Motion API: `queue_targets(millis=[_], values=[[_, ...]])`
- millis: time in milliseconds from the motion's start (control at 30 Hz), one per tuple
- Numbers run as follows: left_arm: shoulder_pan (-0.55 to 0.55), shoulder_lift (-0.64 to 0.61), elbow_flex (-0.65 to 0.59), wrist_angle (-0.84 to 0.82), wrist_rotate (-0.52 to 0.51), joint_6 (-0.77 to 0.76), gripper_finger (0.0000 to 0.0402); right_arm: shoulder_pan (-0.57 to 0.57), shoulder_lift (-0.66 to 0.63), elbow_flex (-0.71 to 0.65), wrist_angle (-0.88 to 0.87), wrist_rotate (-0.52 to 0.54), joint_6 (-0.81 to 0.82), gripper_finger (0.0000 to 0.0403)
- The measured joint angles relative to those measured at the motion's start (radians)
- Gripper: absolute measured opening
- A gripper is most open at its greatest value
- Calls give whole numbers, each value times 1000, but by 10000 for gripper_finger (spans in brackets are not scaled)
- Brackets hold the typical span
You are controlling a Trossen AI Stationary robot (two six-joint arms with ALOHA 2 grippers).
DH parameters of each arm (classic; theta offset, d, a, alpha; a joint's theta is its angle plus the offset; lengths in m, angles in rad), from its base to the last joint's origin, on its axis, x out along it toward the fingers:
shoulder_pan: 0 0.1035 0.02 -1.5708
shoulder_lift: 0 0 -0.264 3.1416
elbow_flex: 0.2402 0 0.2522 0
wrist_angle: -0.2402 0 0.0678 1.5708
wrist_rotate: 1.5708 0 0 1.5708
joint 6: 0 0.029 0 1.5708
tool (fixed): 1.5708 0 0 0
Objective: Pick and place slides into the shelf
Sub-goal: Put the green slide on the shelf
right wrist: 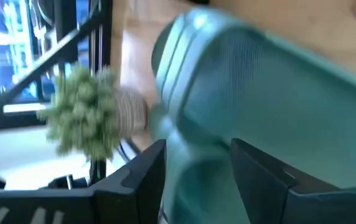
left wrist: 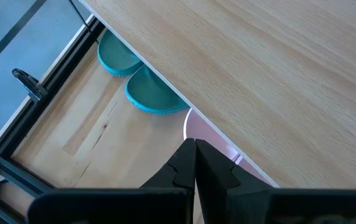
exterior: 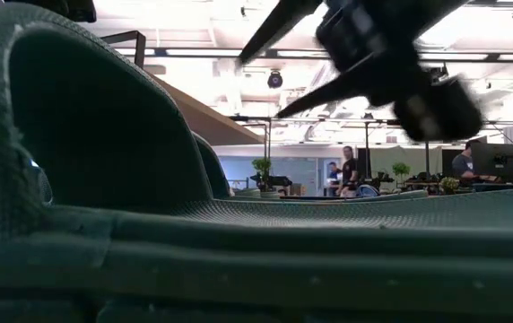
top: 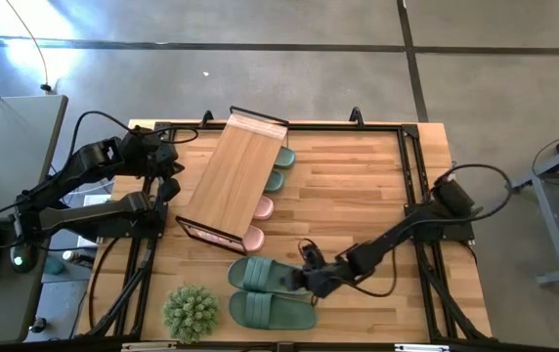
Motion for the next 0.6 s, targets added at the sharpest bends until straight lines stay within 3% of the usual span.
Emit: queue_targets(millis=[333, 600], values=[[0, 0, 0, 0, 0, 0, 1, -111, 165, 3, 336, -56, 41, 170], [0, 0, 0, 0, 0, 0, 1, -110, 191, 67, 245, -44, 50, 169]])
